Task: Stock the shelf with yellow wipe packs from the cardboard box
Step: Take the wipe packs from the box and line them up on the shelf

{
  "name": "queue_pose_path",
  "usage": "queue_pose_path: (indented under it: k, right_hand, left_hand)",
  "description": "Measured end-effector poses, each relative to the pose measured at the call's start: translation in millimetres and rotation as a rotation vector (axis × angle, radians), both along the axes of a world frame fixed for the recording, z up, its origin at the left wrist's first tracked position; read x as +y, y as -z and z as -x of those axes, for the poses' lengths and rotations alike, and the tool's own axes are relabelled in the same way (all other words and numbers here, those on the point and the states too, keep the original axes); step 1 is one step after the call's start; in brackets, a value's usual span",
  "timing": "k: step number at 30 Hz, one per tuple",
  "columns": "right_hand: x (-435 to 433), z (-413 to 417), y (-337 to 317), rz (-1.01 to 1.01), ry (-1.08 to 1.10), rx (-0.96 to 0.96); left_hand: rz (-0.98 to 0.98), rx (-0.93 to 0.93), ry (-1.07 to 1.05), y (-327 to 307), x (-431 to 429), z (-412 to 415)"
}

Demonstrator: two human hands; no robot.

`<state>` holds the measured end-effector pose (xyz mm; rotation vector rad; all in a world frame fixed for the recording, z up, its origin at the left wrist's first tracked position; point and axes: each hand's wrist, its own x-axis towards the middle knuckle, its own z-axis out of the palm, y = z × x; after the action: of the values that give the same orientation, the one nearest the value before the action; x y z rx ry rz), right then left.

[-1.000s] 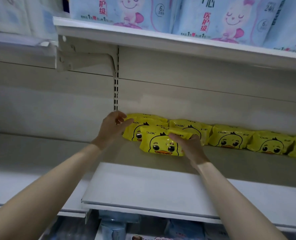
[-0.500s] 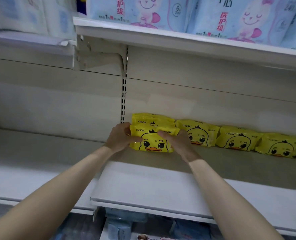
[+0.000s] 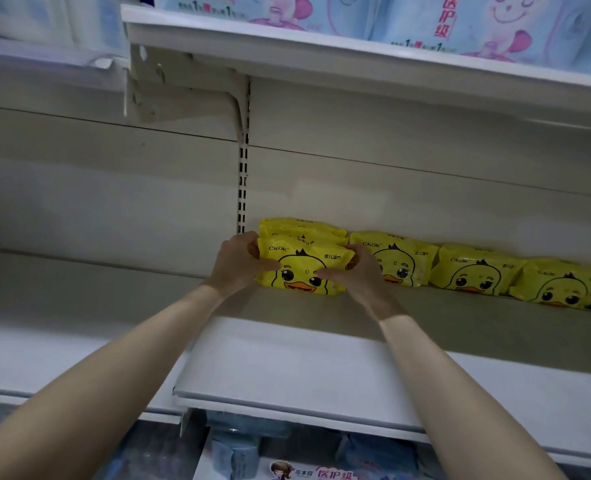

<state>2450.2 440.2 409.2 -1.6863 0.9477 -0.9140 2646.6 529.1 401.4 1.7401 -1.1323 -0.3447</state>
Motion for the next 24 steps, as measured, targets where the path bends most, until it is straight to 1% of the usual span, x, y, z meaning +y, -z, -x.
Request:
queue_pose_path:
  k: [11,15,21,24]
  right_hand:
    - [-7.4,-3.0,16.0,0.103,0.072,-0.044]
    - [-4.2,7.5,13.3,0.127,0.09,-0.051]
    - [3.0,34.1,11.7,0.144,0.107,-0.044]
    - [8.1,51.8,9.5,0.112,0.141,-0.055]
  left_hand:
    - [-0.026,-0.01,-0.036,0.6,2.6,3.9]
    - [-0.005,0.001,-0.05,3.6,9.5,8.6]
    - [0.039,0.046,-0.127,3.4,23.5,28.0]
    - [0.077,-0.007,-0.169,0.8,34.4,40.1]
